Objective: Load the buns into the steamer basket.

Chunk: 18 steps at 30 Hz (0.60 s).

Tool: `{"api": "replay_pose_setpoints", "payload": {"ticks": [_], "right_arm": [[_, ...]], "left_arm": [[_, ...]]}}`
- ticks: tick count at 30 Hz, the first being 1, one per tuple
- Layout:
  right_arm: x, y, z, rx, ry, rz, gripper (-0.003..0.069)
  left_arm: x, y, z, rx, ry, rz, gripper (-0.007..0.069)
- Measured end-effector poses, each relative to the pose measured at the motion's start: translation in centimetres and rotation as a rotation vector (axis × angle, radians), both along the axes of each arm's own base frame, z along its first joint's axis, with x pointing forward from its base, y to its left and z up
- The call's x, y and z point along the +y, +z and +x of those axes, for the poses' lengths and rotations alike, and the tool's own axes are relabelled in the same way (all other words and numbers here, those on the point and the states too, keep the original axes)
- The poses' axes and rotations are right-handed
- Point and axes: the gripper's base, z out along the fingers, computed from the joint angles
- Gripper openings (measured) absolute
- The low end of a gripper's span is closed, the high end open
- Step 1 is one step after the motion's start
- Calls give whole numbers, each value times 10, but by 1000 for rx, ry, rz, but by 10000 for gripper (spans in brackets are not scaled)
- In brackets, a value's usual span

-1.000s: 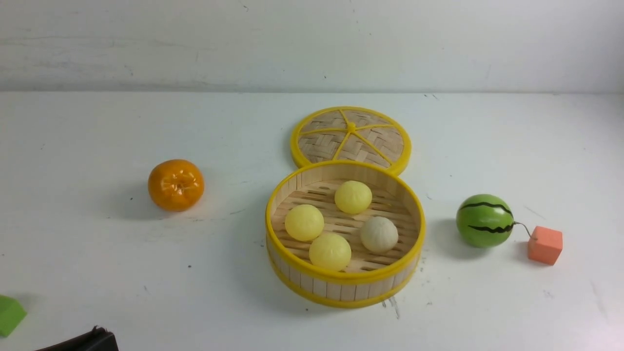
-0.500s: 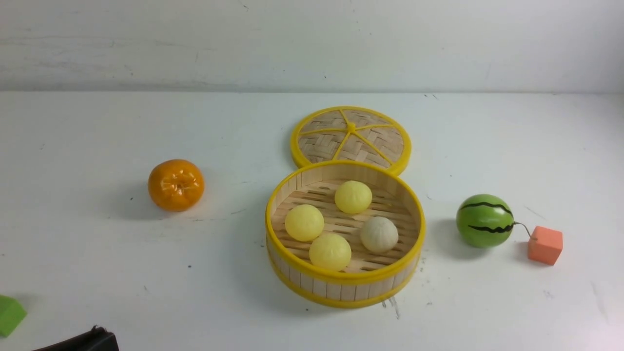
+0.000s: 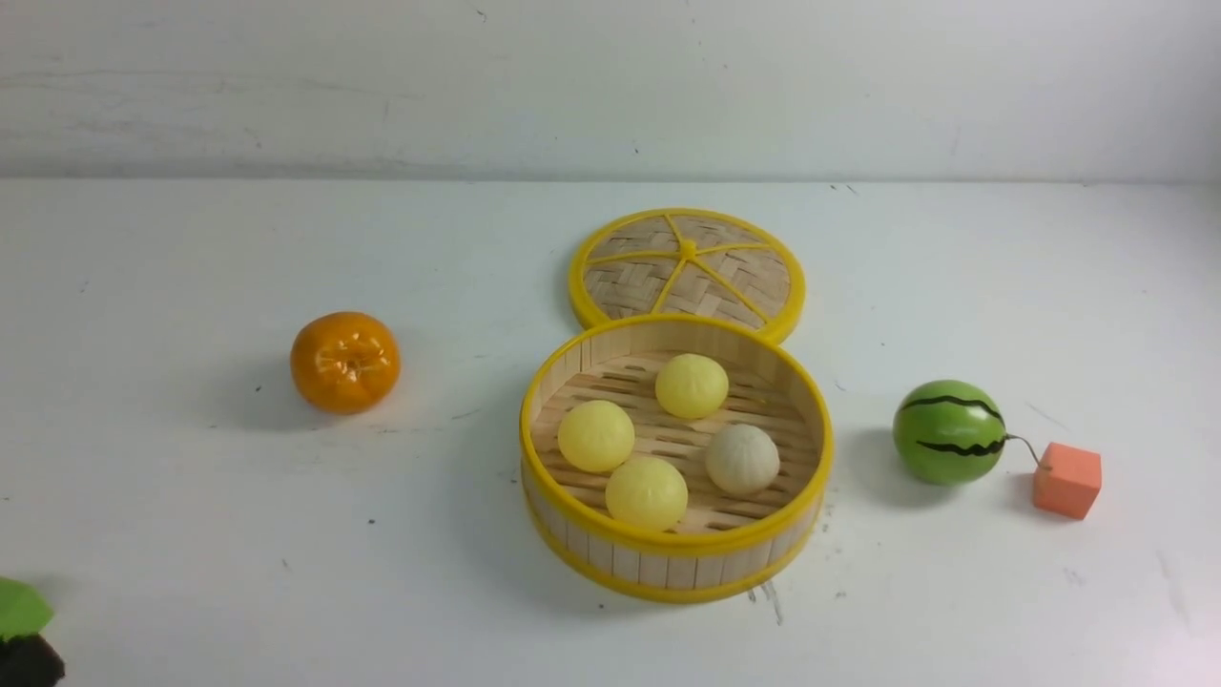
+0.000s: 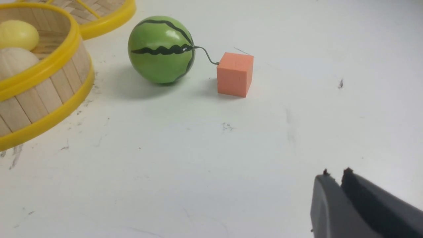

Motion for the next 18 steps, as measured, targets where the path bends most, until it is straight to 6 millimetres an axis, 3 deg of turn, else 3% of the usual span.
{"api": "replay_pose_setpoints", "payload": {"ticks": [2, 4, 18], "right_arm": [[0, 0, 0, -1, 0, -1, 71], [0, 0, 0, -2, 0, -1, 75], [0, 0, 0, -2, -2, 3, 97]], "left_arm": [[0, -22, -2, 161, 20, 20, -13], [0, -30, -3, 232, 11, 20, -13], [-1, -32, -4, 253, 4, 0, -13]]}}
